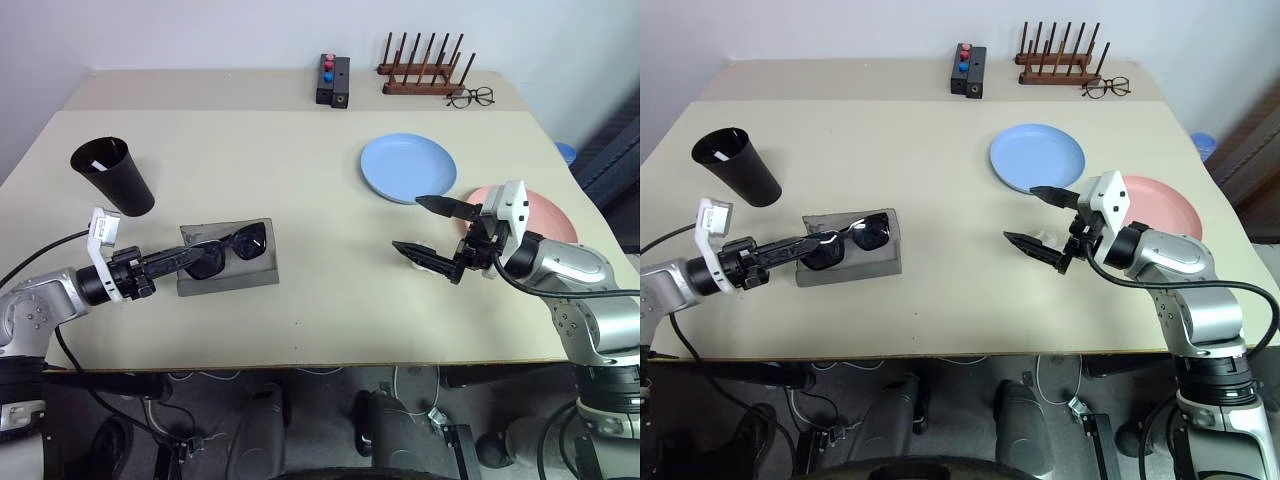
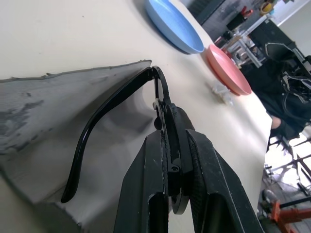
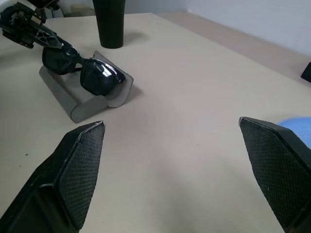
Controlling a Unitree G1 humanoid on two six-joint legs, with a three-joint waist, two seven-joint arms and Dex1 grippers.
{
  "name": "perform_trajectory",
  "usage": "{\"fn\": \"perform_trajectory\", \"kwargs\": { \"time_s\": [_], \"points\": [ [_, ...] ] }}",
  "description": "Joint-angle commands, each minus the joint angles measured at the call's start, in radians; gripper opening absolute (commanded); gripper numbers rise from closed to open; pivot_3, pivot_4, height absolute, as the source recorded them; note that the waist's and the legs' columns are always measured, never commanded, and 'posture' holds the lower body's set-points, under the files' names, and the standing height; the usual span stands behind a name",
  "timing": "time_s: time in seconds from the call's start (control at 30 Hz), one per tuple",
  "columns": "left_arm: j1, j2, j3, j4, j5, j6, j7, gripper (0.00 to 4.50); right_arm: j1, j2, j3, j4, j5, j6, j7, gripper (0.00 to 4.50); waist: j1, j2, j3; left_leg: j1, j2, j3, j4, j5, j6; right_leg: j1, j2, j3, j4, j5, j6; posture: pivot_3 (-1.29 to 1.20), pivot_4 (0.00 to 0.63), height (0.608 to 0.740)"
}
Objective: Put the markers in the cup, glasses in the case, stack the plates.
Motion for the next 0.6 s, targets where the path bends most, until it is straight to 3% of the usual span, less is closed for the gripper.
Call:
{"fn": "perform_trajectory", "kwargs": {
  "time_s": [0.03, 0.33, 0.47, 0.6],
  "points": [
    [-0.051, 0.083, 0.015, 0.045, -0.013, 0.069, -0.074, 0.07, -0.020, 0.007, -0.009, -0.005, 0.002, -0.021, 0.002, 4.50, 0.000, 0.000, 0.000, 0.000, 0.000, 0.000, 0.000, 0.000, 0.000, 0.000, 0.000, 0.000, 0.000, 0.000, 0.000, 0.00, 0.150, 0.740],
    [-0.186, 0.190, -0.192, 0.240, 0.140, 0.012, -0.364, 0.07, -0.040, 0.014, 0.002, 0.010, -0.005, -0.026, 0.006, 4.50, 0.000, 0.000, 0.000, 0.000, 0.000, 0.001, -0.002, -0.002, -0.002, 0.000, 0.000, 0.000, -0.004, 0.000, 0.000, 0.00, 0.150, 0.740],
    [-0.288, 0.183, -0.292, 0.396, 0.252, -0.086, -0.450, 0.07, -0.036, 0.010, -0.003, 0.001, -0.002, -0.021, 0.006, 4.50, 0.000, 0.000, 0.000, -0.001, 0.000, 0.001, -0.002, -0.001, -0.001, 0.000, 0.000, -0.001, -0.004, 0.000, 0.000, 0.00, 0.150, 0.740],
    [-0.382, 0.162, -0.372, 0.508, 0.272, -0.126, -0.454, 0.07, -0.029, 0.007, -0.007, -0.008, 0.000, -0.016, 0.003, 4.50, 0.000, 0.000, 0.000, -0.001, 0.000, 0.001, -0.002, 0.000, 0.000, 0.000, 0.000, -0.001, -0.004, 0.000, 0.000, 0.00, 0.150, 0.740]
  ]
}}
